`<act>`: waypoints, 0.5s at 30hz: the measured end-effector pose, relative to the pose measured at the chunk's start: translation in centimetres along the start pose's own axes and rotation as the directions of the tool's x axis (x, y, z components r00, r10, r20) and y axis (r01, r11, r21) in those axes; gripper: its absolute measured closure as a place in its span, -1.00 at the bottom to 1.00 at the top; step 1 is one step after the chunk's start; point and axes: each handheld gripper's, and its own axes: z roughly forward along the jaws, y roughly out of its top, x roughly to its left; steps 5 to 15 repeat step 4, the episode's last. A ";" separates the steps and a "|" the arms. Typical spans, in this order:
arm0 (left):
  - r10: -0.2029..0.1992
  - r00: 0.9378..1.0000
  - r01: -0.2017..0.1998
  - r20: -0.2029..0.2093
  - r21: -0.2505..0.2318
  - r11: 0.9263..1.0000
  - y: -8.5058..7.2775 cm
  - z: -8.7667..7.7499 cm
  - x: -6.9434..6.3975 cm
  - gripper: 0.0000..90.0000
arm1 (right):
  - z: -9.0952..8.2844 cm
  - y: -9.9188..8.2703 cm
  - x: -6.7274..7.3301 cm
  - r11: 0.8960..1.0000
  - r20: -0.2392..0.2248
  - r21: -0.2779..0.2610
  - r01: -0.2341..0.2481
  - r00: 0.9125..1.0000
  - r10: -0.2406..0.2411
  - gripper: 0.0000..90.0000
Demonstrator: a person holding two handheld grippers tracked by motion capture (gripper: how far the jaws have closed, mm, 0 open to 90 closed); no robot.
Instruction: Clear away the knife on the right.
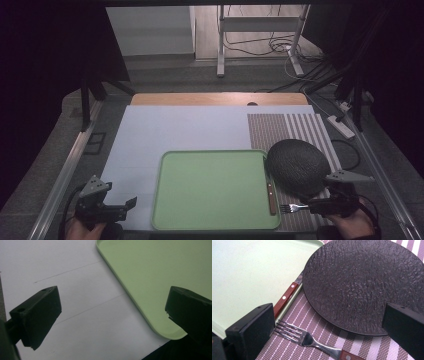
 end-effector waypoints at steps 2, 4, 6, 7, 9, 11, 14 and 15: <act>0.000 1.000 0.000 0.000 -0.001 1.000 0.0 0.0 0.0 -0.97 | 0.0 0.0 -0.1 1.000 -0.002 0.002 -0.004 1.000 0.004 -1.00; -0.001 1.000 0.001 0.001 -0.001 1.000 0.1 0.0 0.0 -0.97 | 0.1 0.0 -0.1 1.000 -0.001 0.005 -0.001 1.000 0.001 -1.00; -0.001 1.000 0.001 0.001 -0.001 1.000 0.1 0.0 0.0 -0.97 | 0.1 0.0 -0.1 1.000 -0.001 0.005 -0.001 1.000 0.001 -1.00; -0.001 1.000 0.001 0.001 -0.001 1.000 0.1 0.0 0.0 -0.97 | 0.1 0.0 -0.1 1.000 -0.001 0.005 -0.001 1.000 0.001 -1.00; -0.001 1.000 0.001 0.001 -0.001 1.000 0.1 0.0 0.0 -0.97 | 0.1 0.0 -0.1 1.000 -0.001 0.005 -0.001 1.000 0.001 -1.00; -0.001 1.000 0.001 0.001 -0.001 1.000 0.1 0.0 0.0 -0.97 | 0.1 0.0 -0.1 1.000 -0.001 0.005 -0.001 1.000 0.001 -1.00; -0.001 1.000 0.001 0.001 -0.001 1.000 0.1 0.0 0.0 -0.97 | 0.1 0.0 -0.1 1.000 -0.001 0.005 -0.001 1.000 0.001 -1.00; -0.001 1.000 0.001 0.001 -0.001 1.000 0.1 0.0 0.0 -0.97 | 0.1 0.0 -0.1 1.000 -0.001 0.005 -0.001 1.000 0.001 -1.00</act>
